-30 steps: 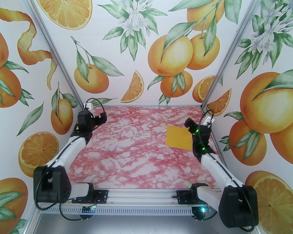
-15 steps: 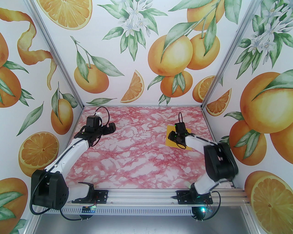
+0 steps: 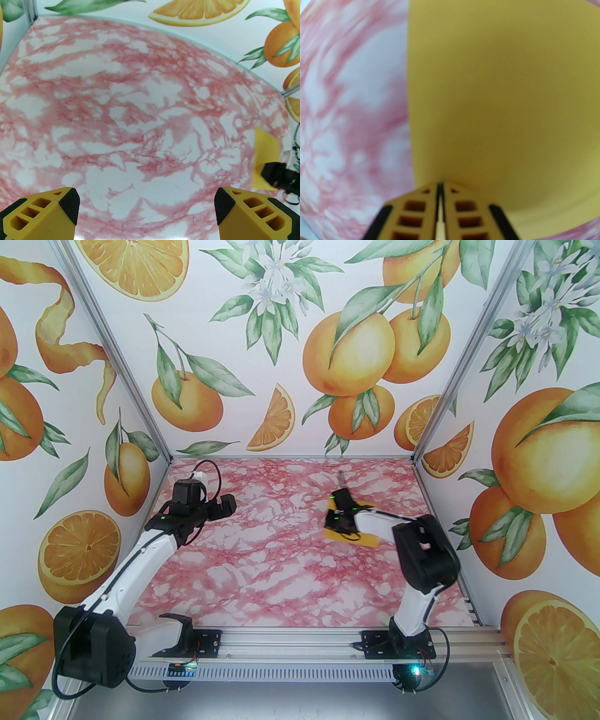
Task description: Fold a paper plane with a square sheet of paper (fold left side to right side)
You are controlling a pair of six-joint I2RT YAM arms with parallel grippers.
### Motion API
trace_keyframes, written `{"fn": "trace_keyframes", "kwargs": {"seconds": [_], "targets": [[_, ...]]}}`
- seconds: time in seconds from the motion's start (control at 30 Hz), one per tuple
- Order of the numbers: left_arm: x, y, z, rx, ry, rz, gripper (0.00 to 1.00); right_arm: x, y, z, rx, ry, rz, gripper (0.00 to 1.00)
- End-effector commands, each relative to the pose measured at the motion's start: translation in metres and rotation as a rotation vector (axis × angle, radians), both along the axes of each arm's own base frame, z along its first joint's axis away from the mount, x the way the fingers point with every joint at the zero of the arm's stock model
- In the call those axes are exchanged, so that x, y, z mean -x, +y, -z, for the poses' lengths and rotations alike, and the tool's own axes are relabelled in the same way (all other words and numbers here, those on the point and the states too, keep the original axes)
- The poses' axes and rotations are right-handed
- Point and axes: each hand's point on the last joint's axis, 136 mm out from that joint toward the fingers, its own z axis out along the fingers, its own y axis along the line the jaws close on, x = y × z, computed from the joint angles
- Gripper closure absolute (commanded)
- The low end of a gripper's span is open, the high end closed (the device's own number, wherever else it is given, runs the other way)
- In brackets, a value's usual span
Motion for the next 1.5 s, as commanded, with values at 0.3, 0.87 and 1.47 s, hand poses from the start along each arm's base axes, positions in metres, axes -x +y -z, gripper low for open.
{"fn": "trace_keyframes", "kwargs": {"seconds": [0.3, 0.87, 1.47], "targets": [[0.034, -0.004, 0.01, 0.05, 0.039, 0.012, 0.0, 0.049, 0.192, 0.001, -0.176, 0.08, -0.236, 0.88], [0.027, -0.11, 0.073, 0.28, 0.229, 0.098, 0.0, 0.005, 0.032, -0.056, 0.004, 0.019, -0.216, 0.59], [-0.016, -0.192, 0.15, 0.31, 0.41, 0.251, 0.15, 0.008, -0.005, 0.011, 0.093, 0.143, -0.221, 0.64]]}}
